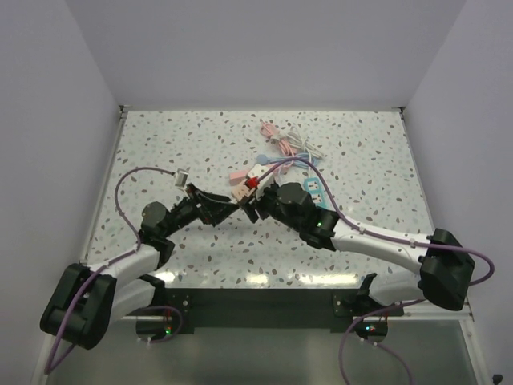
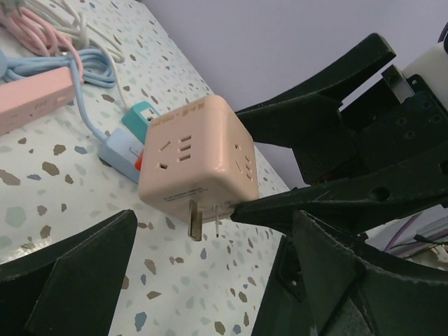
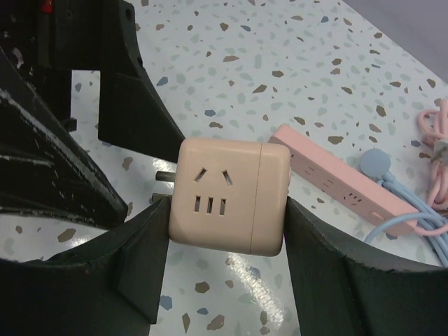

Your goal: Insert the plug

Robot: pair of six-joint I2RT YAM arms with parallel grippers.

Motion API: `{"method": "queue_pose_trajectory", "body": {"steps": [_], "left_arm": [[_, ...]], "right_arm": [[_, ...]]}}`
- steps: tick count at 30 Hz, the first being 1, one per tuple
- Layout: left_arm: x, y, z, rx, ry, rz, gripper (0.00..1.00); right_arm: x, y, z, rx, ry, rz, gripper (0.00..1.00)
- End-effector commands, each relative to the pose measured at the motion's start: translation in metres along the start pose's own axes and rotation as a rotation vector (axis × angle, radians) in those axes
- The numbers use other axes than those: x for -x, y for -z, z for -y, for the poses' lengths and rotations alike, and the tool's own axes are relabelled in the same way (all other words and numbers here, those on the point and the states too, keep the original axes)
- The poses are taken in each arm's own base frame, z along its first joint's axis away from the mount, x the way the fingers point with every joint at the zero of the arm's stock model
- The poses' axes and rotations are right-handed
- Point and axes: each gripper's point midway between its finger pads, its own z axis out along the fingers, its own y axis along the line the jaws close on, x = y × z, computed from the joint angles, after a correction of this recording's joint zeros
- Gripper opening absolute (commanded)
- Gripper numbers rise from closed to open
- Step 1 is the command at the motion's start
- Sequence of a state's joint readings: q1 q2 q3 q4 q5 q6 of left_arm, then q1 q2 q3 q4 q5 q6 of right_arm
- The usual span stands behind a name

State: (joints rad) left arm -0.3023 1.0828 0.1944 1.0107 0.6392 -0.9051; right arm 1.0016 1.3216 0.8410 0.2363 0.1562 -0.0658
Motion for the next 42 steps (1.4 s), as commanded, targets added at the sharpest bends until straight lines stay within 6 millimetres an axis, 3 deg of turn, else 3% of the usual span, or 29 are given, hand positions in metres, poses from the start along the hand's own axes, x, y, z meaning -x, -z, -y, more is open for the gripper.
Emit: {"method": "queue_pose_trajectory", "body": {"steps": [1,10,19,22,23,25,26,28,30,31,32,33,34,37,38,42], "left_arm": [[0.012,-0.011,0.022,-0.08,-0.038,0.03,0.99],[0.011,-0.014,0.03,-0.141,0.004,0.03,0.98],[0.009,-0.015,0.04,-0.206,0.039,0.035,0.85],[0.008,-0.014,0.046,-0.234,0.038,0.028,0.73],[0.009,-0.014,0.05,-0.252,0.033,0.03,0.62],[0.004,-0.011,0.055,-0.283,0.031,0.008,0.49],[0.005,-0.009,0.062,-0.316,0.018,0.015,0.37],[0.0,-0.006,0.065,-0.341,0.015,-0.006,0.27],[-0.002,-0.006,0.066,-0.363,0.001,-0.009,0.13],[-0.004,-0.006,0.067,-0.375,-0.004,-0.021,0.07],[-0.002,-0.005,0.072,-0.405,-0.017,-0.018,0.0],[-0.004,-0.008,0.069,-0.411,-0.009,-0.028,0.0],[-0.004,-0.006,0.077,-0.458,-0.039,-0.034,0.0],[-0.009,-0.01,0.078,-0.51,-0.034,-0.087,0.0],[-0.009,-0.012,0.076,-0.512,-0.04,-0.092,0.0],[-0.007,-0.013,0.079,-0.533,-0.102,-0.09,0.0]], "right_arm": [[0.034,0.009,-0.002,0.013,0.006,0.128,0.0],[0.036,0.02,-0.013,0.06,0.018,0.16,0.0],[0.032,0.022,-0.019,0.08,0.025,0.156,0.0],[0.033,0.022,-0.02,0.079,0.028,0.159,0.0],[0.032,0.021,-0.018,0.071,0.026,0.156,0.0],[0.03,0.019,-0.014,0.042,0.026,0.144,0.0],[0.03,0.019,-0.013,0.036,0.026,0.142,0.0],[0.031,0.019,-0.012,0.031,0.018,0.138,0.02],[0.03,0.019,-0.012,0.028,0.01,0.123,0.19],[0.033,0.019,-0.013,0.034,0.01,0.121,0.4],[0.03,0.021,-0.014,0.046,0.011,0.104,0.49],[0.03,0.021,-0.015,0.05,0.005,0.097,0.57],[0.032,0.022,-0.014,0.049,0.006,0.096,0.72],[0.033,0.027,-0.016,0.076,0.006,0.068,0.94],[0.031,0.029,-0.012,0.076,-0.001,0.055,0.98],[0.046,0.043,-0.009,0.168,-0.074,0.09,0.98]]}}
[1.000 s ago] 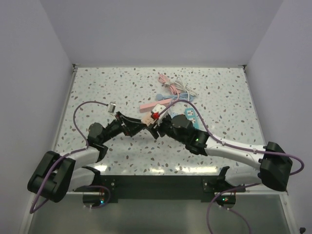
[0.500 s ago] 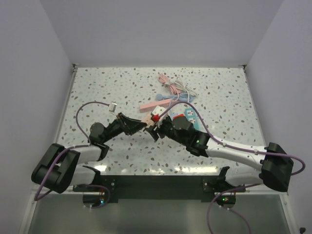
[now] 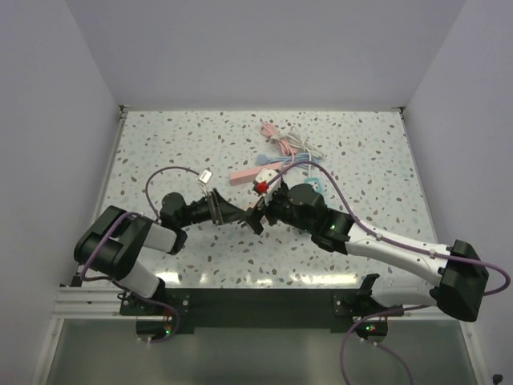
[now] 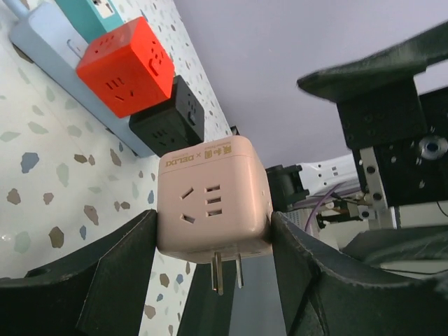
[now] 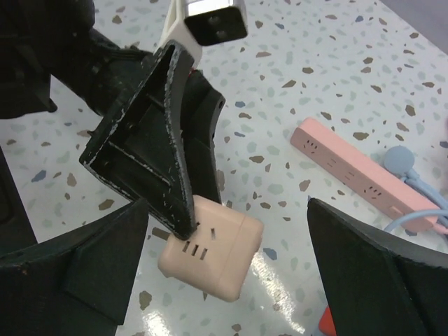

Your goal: Insert the plug

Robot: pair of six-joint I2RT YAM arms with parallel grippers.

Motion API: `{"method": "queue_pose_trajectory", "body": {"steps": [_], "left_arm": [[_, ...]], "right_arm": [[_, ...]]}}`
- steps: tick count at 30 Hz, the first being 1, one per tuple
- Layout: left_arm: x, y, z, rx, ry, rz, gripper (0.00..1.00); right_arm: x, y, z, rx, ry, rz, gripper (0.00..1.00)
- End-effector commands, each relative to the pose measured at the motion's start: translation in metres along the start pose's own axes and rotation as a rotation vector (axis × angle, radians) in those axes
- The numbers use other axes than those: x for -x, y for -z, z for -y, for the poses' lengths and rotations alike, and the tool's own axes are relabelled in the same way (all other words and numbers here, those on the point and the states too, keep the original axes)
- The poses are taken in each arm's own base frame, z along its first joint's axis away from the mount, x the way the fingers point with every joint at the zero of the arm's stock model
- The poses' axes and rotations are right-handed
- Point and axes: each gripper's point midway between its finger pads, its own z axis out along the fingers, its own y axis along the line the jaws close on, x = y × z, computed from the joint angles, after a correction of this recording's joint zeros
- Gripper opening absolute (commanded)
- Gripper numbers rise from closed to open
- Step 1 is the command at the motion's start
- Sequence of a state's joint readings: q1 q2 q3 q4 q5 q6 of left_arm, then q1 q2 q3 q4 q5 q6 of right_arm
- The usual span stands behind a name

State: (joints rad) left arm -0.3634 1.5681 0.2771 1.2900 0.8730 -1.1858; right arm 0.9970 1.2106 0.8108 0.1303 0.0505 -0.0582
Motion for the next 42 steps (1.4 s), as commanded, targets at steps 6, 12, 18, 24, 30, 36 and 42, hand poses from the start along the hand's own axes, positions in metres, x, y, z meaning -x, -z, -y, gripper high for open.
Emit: {"method": "queue_pose_trajectory", "body": {"steps": [6,12,18,24,30,36,42], "left_arm": [[0.027,0.013,0.115,-0.384,-0.672,0.135,0.0],[0.05,0.012,0.124,-0.295,-0.854,0.217,0.0],[0.057,0.016,0.135,-0.272,-0.955,0.253,0.0],[0.047,0.023,0.152,-0.359,-1.007,0.252,0.0],[0.047,0.025,0.159,-0.375,-1.042,0.266,0.0],[0.044,0.028,0.164,-0.395,-1.058,0.27,0.0],[0.045,0.03,0.168,-0.388,-1.067,0.28,0.0]], "right_arm": [[0.059,0.026,0.019,0.156,-0.257,0.147,0.98],[0.076,0.028,0.01,0.281,-0.409,0.17,0.98],[0.092,0.045,-0.009,0.452,-0.475,0.23,0.98],[0.1,0.054,-0.023,0.583,-0.489,0.246,0.98],[0.091,0.048,-0.023,0.579,-0.501,0.205,0.97],[0.08,0.036,-0.021,0.567,-0.51,0.158,0.97],[0.074,0.031,-0.023,0.582,-0.506,0.138,0.95]]}}
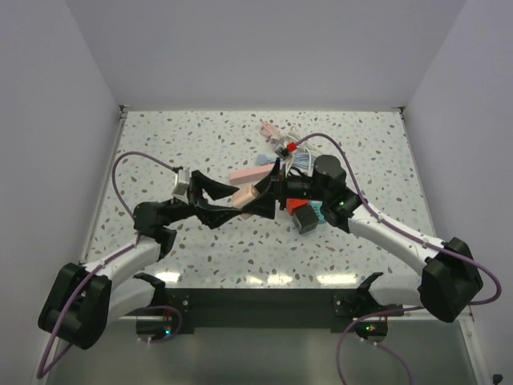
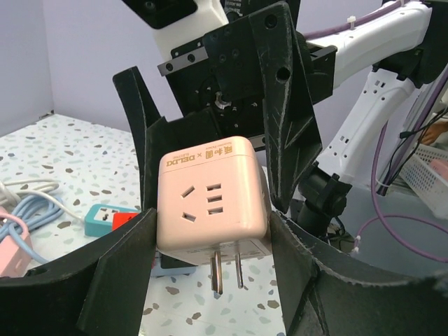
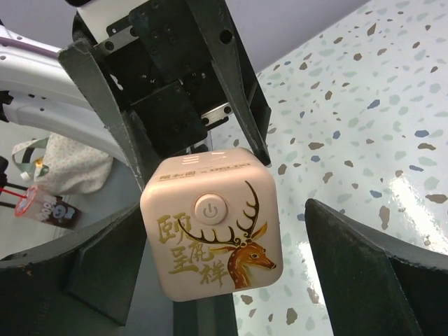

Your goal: Insert the plug

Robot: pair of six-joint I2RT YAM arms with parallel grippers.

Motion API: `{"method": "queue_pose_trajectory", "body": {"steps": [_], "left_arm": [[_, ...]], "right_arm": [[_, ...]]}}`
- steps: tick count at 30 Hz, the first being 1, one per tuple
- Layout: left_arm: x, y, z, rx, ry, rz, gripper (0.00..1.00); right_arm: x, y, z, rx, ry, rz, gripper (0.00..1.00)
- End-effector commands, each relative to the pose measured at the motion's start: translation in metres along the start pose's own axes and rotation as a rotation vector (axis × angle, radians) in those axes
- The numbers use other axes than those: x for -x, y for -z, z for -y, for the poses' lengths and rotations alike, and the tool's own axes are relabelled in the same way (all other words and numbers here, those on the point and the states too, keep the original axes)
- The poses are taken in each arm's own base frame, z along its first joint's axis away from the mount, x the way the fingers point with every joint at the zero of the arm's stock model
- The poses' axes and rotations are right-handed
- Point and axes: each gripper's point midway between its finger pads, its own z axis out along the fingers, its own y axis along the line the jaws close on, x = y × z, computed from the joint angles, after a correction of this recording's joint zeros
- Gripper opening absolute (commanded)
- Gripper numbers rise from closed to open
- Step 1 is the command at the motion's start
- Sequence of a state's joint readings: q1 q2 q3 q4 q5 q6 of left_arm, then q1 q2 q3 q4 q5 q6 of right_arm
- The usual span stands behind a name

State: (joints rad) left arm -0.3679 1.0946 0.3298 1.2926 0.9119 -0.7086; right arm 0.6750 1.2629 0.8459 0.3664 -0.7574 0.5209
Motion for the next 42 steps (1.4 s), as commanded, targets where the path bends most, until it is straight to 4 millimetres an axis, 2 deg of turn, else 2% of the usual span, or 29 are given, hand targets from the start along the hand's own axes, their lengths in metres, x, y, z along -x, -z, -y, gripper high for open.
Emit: {"method": "queue_pose_trajectory", "body": {"steps": [1,4,5,7,10,11,13,14,16,17,20,25,28,29,30,32,33,35,36,38,39,42], "left_arm": [[0.034,-0.005,0.015,-0.057,-0.198,0.103,0.0],[0.033,-0.005,0.013,-0.052,-0.194,0.098,0.0],[0.032,-0.005,0.012,-0.051,-0.193,0.097,0.0],[0.03,-0.006,0.011,-0.05,-0.191,0.094,0.0],[0.028,-0.006,0.01,-0.053,-0.19,0.087,0.0],[0.028,-0.006,0.01,-0.054,-0.19,0.086,0.0],[0.025,-0.007,0.004,-0.041,-0.183,0.07,0.0],[0.02,-0.007,-0.001,-0.021,-0.162,0.052,0.19],[0.016,-0.008,-0.013,0.017,-0.17,0.04,0.46],[0.014,-0.009,-0.018,0.037,-0.169,0.032,0.67],[0.004,-0.007,-0.048,0.152,-0.156,-0.006,0.83],[-0.009,-0.001,-0.088,0.237,-0.178,-0.052,0.93],[-0.016,0.0,-0.119,0.308,-0.184,-0.083,0.94],[-0.024,0.007,-0.142,0.403,-0.183,-0.122,0.94],[-0.023,0.003,-0.16,0.448,-0.189,-0.139,0.95],[-0.041,0.014,-0.195,0.584,-0.165,-0.213,0.94],[-0.033,0.01,-0.207,0.613,-0.18,-0.212,0.94],[-0.04,0.013,-0.232,0.694,-0.171,-0.258,0.94],[-0.043,0.014,-0.239,0.719,-0.169,-0.275,0.94],[-0.067,0.023,-0.26,0.796,-0.147,-0.362,0.94],[-0.064,0.02,-0.267,0.812,-0.157,-0.367,0.94],[-0.084,0.024,-0.282,0.844,-0.148,-0.427,0.94]], "right_arm": [[0.011,-0.001,-0.015,0.064,0.041,0.009,0.94],[0.011,0.001,-0.019,0.075,0.05,0.01,0.8],[0.011,0.001,-0.02,0.077,0.053,0.011,0.73],[0.013,0.004,-0.022,0.079,0.064,0.018,0.67],[0.015,0.006,-0.026,0.089,0.077,0.028,0.47],[0.015,0.006,-0.027,0.093,0.079,0.027,0.26],[0.016,0.007,-0.027,0.095,0.086,0.033,0.06],[0.016,0.007,-0.028,0.094,0.088,0.034,0.0],[0.019,0.009,-0.026,0.082,0.098,0.045,0.0],[0.019,0.01,-0.025,0.074,0.098,0.046,0.0],[0.027,0.021,-0.016,0.025,0.116,0.08,0.0],[0.049,0.05,0.007,-0.082,0.124,0.162,0.0],[0.057,0.062,0.021,-0.139,0.124,0.192,0.0],[0.06,0.066,0.022,-0.151,0.129,0.202,0.0],[0.062,0.07,0.026,-0.168,0.129,0.21,0.0],[0.065,0.077,0.032,-0.195,0.137,0.226,0.0],[0.065,0.078,0.034,-0.201,0.135,0.224,0.0],[0.066,0.082,0.039,-0.212,0.144,0.227,0.0],[0.065,0.083,0.041,-0.214,0.141,0.223,0.0],[0.066,0.087,0.045,-0.223,0.14,0.229,0.0],[0.067,0.087,0.045,-0.215,0.144,0.235,0.0],[0.065,0.088,0.047,-0.202,0.143,0.232,0.0]]}}
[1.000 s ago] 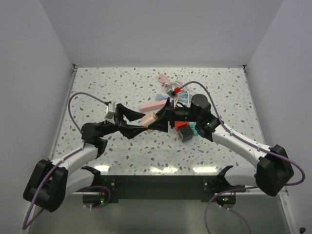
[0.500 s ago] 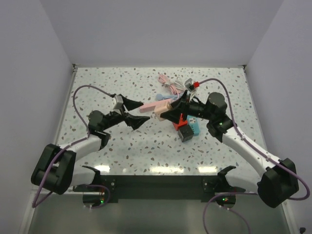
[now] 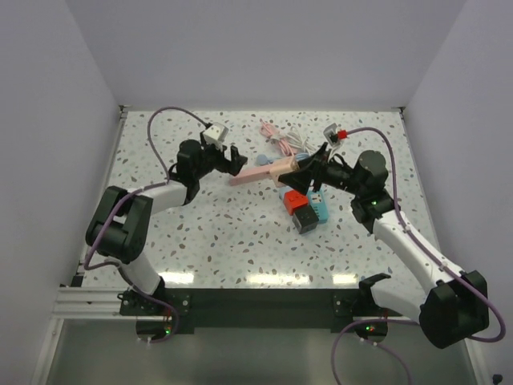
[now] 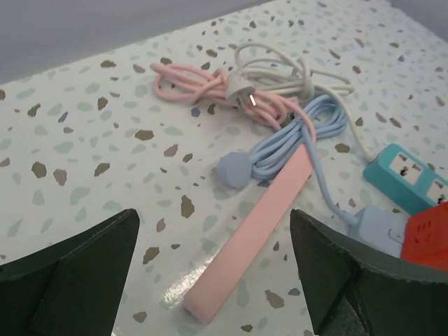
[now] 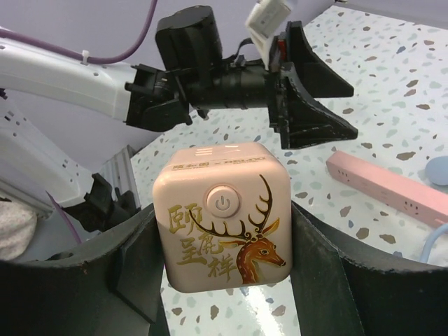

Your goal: Insert the plug

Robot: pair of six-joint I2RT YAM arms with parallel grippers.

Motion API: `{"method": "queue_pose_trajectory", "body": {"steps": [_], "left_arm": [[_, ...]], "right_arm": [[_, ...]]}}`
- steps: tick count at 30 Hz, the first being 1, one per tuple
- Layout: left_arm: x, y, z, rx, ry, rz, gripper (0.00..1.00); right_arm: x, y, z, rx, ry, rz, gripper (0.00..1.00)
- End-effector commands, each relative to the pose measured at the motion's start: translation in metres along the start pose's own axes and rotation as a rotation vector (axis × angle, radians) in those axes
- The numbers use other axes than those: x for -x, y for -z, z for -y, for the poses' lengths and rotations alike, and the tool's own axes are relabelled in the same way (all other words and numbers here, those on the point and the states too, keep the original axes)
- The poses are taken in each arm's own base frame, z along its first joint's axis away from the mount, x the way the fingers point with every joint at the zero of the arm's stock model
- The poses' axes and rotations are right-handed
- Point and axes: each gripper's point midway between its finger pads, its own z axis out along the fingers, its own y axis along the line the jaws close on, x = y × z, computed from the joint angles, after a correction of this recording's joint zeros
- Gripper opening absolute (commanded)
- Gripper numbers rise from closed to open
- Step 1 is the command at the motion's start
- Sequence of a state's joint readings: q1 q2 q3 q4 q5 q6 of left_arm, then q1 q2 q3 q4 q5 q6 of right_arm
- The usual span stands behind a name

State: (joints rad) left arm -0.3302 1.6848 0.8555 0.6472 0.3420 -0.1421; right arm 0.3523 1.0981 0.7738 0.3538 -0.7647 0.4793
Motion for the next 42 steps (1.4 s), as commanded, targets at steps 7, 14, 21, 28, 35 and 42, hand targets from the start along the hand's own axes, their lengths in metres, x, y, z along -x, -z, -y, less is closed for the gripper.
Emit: {"method": "queue_pose_trajectory", "body": {"steps": [7,14,21,28,35,42], "left_arm": [[-0.055,-0.025,-0.02,0.06,-0.068,-0.213,0.94],[-0.083,-0.03,-0.015,0.01,-0.043,-0.299,0.94],[-0.092,-0.024,0.001,-0.08,-0.02,-0.308,0.94],[-0.107,-0.025,0.005,-0.107,-0.004,-0.35,0.93],[-0.126,-0.026,-0.012,-0.019,0.007,-0.426,0.88],[-0.128,-0.022,0.01,-0.067,0.074,-0.444,0.42]], "right_arm": [[0.009,0.005,-0.006,0.066,0.036,0.039,0.0],[0.005,0.007,-0.007,0.08,0.029,0.035,0.0],[0.001,0.003,-0.002,0.084,0.014,0.023,0.0],[-0.001,0.001,0.0,0.088,0.005,0.016,0.0],[-0.002,0.0,0.002,0.088,0.003,0.013,0.0],[-0.003,-0.002,0.016,0.018,-0.009,0.014,0.0]]}}
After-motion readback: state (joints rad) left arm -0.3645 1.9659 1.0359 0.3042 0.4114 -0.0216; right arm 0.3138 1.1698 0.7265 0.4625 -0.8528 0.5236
